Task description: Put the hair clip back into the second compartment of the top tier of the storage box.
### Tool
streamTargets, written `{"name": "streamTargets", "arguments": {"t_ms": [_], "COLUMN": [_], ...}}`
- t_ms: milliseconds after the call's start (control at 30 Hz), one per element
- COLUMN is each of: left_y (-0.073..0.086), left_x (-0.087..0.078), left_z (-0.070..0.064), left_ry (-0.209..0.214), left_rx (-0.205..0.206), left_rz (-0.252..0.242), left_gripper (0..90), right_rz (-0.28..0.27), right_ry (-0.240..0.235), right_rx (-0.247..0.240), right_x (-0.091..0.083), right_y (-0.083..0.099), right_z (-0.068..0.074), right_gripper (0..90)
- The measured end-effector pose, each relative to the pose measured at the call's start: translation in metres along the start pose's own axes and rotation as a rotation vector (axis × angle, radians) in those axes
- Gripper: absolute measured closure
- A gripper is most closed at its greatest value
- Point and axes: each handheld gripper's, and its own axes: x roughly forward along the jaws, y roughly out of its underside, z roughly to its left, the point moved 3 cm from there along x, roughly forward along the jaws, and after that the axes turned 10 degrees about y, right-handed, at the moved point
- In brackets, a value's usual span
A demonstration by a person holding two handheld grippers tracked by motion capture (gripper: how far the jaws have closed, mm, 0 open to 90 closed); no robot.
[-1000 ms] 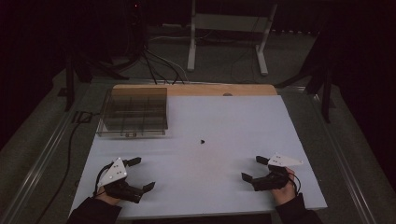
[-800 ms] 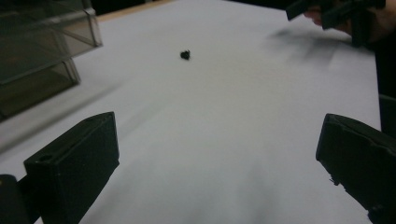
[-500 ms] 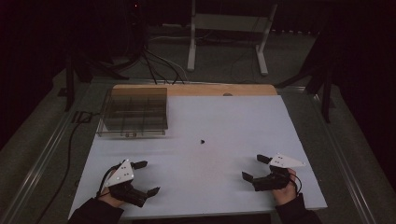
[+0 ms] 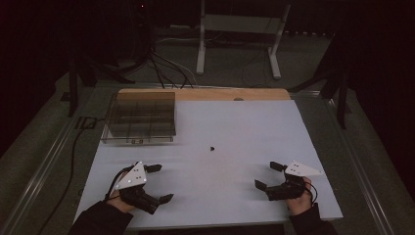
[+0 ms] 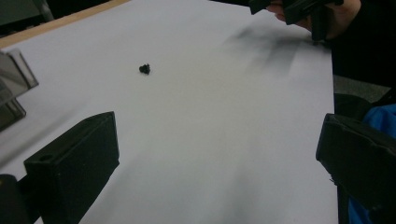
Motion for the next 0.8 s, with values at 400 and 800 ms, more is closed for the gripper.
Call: {"name": "streamTargets", "arguments": {"t_ms": [400, 800], "left_y": [-0.021, -0.035], "left_x": [0.017, 0.037], "left_z": [0.006, 0.018], "left_ry": [0.042, 0.041], "left_rx": [0.017, 0.004], "left_rz": [-0.011, -0.028], "left_gripper": [0.3, 0.4], "right_rz": [-0.007, -0.005], "right_ry": [-0.009, -0.005], "right_rx": [0.006, 0.011], "right_x": [-0.001, -0.003], "right_y": [0.000, 0.001], "right_z": [0.000, -0.001], "right_gripper": [0.0, 0.0]}}
